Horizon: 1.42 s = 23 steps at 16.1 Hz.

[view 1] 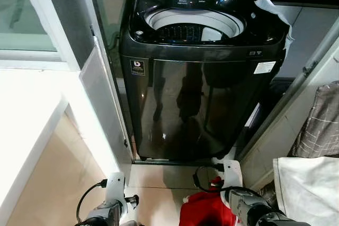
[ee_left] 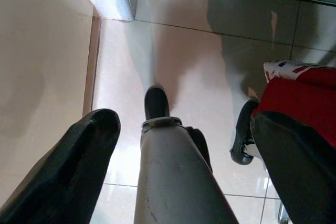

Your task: Clothes washing

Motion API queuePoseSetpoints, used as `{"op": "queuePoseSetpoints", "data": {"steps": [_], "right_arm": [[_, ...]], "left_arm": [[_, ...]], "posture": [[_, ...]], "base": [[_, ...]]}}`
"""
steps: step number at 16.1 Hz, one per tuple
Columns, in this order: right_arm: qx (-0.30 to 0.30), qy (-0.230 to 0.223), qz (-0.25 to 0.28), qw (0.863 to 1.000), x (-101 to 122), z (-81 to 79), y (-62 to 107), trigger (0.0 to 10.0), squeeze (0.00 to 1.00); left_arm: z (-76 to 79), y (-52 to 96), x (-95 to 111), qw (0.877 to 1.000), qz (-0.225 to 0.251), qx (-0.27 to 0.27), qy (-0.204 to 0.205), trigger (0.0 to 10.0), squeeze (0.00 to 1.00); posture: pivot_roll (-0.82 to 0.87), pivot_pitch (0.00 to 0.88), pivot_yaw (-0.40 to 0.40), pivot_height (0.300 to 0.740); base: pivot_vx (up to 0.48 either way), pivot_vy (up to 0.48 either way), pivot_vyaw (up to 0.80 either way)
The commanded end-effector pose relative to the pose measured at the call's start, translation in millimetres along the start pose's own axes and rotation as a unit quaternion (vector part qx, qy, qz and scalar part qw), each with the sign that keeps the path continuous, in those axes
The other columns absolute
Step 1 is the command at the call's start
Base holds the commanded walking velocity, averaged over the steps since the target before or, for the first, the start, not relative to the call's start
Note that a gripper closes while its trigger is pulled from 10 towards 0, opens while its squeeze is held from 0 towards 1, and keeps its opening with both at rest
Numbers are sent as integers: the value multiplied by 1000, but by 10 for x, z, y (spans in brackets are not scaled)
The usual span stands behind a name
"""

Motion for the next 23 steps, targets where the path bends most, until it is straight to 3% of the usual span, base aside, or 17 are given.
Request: {"op": "queuePoseSetpoints", "data": {"steps": [1, 12, 23], "right_arm": [[7, 6, 11, 1000, 97, -37, 1, 0, 0], [9, 20, 10, 1000, 89, -43, 0, 0, 0], [12, 23, 10, 1000, 98, -54, 0, 0, 0]], "left_arm": [[-1, 0, -27, 1000, -2, 2, -1, 10000, 0], [-46, 3, 22, 999, 2, 3, -35, 10000, 0], [-43, 4, -36, 999, -6, 0, -39, 10000, 0]], "posture": [[-57, 16, -17, 740], [-61, 0, -7, 740], [-65, 21, 1, 740]], "base": [[0, 0, 0], [0, 0, 0], [0, 0, 0]]}}
Point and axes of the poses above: a point about 5 cm out from each wrist's last joint towards the gripper, its own y axis pointing back from the gripper into the wrist, its own x axis along the axis of the wrist's last joint, z = x × y, the point moved 1 cm from there along -y, pointing out of the wrist towards the gripper, and after that the axes turned 10 degrees about -y, right-handed, at the moved point
